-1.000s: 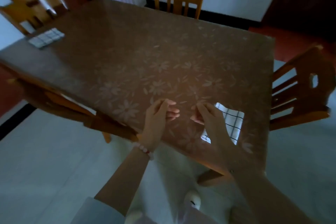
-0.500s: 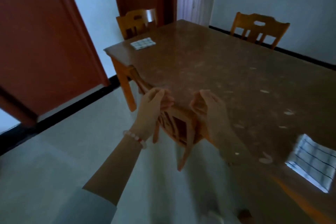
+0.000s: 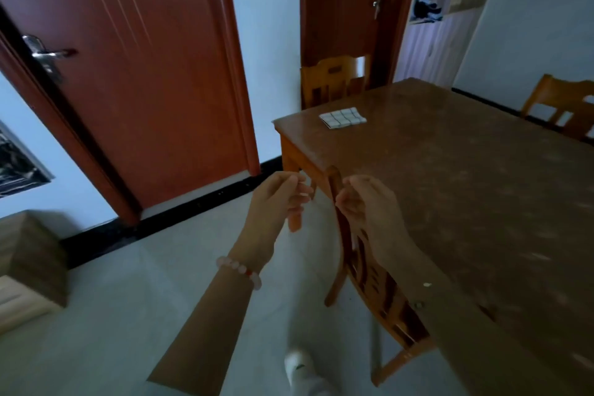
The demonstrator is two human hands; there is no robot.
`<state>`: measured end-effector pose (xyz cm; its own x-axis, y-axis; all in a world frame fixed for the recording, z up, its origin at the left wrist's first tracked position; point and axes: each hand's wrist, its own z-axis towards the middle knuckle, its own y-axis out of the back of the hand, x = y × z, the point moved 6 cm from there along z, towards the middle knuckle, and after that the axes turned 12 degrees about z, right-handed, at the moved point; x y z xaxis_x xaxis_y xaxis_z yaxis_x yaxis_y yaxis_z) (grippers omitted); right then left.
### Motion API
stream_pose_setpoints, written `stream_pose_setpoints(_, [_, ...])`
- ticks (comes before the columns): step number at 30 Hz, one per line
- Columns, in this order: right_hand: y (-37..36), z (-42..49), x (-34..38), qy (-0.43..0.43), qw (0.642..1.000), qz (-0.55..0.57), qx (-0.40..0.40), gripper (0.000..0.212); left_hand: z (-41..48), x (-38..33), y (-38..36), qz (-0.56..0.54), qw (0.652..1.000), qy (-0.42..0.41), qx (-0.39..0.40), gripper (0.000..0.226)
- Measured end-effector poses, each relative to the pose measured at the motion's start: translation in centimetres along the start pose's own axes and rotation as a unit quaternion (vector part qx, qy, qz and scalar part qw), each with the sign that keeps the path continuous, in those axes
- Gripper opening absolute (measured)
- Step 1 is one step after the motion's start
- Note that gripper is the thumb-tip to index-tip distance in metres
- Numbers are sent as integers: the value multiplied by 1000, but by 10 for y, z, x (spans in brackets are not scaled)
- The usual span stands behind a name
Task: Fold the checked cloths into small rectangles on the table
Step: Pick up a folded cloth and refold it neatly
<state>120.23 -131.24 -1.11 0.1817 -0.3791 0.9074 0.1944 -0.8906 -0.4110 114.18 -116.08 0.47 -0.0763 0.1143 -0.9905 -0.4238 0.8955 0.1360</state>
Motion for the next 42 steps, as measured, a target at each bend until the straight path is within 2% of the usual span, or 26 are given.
stream_pose_setpoints(6, [-46, 122, -3, 23, 999, -10, 24, 15, 125, -8, 21, 7, 1000, 6, 0, 23])
stream_pose_setpoints(12, [-68, 225, -12, 14, 999, -46, -6, 23, 230, -2, 20, -16, 999, 42, 10, 24])
stream_pose_setpoints(19, [-73, 300, -14, 28, 994, -93, -40, 19, 325, 18, 9, -38, 997, 60, 42, 26])
stream_pose_setpoints(24, [-66, 366, -31, 23, 988, -86, -125, 18, 407, 41, 3, -54, 991, 82, 86, 21])
stream_pose_setpoints(27, [-67, 400, -46, -12, 983, -56, -177, 18, 460, 51, 2, -31, 988, 88, 122, 21])
stream_pose_setpoints(34, [-67, 457, -73, -54, 950, 23, -308, 19, 566, 75, -7, 30, 968, 117, 218, 20])
stream_pose_setpoints(42, [-28, 512, -100, -90, 910, 55, -401, 18, 637, 105, -58, 56, 934, 161, 313, 17])
